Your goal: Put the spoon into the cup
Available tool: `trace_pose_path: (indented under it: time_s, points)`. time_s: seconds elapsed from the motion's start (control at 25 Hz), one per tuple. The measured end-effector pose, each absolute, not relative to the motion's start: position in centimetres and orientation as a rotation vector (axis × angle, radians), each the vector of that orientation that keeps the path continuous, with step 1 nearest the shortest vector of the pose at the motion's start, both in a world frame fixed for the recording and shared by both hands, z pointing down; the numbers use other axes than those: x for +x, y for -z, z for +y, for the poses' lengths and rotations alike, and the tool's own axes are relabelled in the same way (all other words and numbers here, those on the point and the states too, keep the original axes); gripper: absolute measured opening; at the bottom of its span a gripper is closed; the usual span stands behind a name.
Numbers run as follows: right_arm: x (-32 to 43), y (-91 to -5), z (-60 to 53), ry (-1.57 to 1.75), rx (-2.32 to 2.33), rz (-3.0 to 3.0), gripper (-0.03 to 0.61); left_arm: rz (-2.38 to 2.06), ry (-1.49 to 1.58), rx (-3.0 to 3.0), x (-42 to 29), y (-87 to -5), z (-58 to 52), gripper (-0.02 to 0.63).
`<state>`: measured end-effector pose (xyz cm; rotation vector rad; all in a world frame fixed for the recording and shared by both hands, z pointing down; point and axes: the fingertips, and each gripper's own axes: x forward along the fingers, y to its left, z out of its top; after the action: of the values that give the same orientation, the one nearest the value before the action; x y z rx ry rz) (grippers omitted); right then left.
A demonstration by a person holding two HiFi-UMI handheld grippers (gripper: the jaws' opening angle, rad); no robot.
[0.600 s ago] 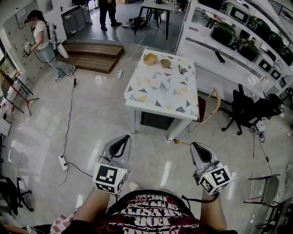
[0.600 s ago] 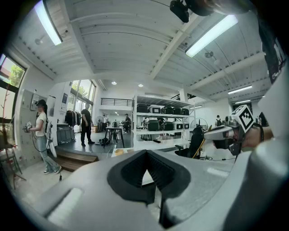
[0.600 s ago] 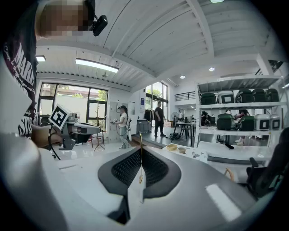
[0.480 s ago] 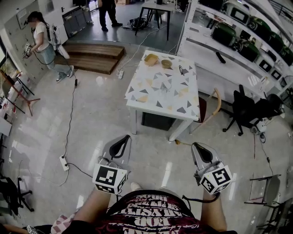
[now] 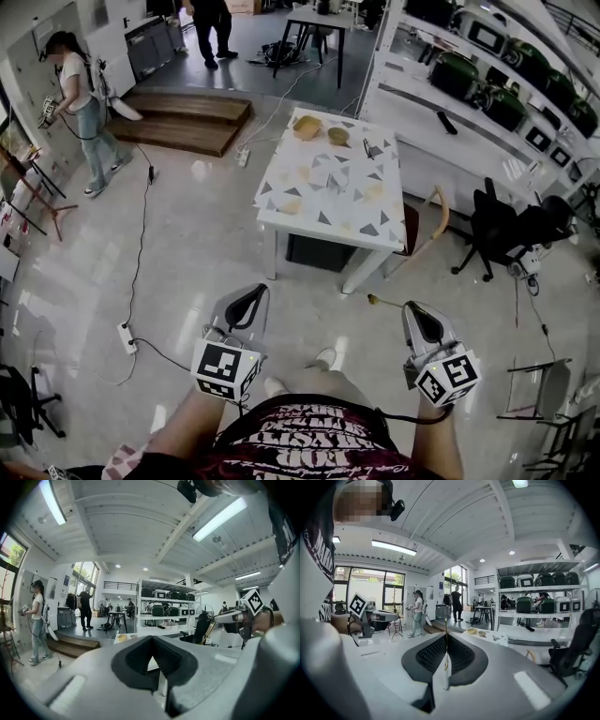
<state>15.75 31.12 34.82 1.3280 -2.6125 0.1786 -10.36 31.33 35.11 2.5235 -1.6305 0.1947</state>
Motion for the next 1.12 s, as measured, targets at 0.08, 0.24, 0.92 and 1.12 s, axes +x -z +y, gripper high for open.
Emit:
trace_pose_path:
  time_s: [0.08,0.24,0.92,1.12]
  points:
    - [15.9,-34.8,30.5,-0.182,1.332,-2.614,0.034,-1.626,-0.201,2.522,-10.3,-35.4,30.9,0.001]
    - [15.3,-34.3,28.9,-0.17,1.302,-2.645,0.034,-1.634,-0.218,2.506,-10.4,-36.0,29.9,0.001]
    - [12.9,-37.4,15.9,-0.279,1.141,-2.723,0.034,-1.689,-0.316,2.404,-10.8,-38.0,20.6,0.001]
    - [13.5,-38.1,13.4,-0.299,1.14,-2.718,0.034,-1.672,-0.319,2.412,-10.1,-38.6,17.7,0.001]
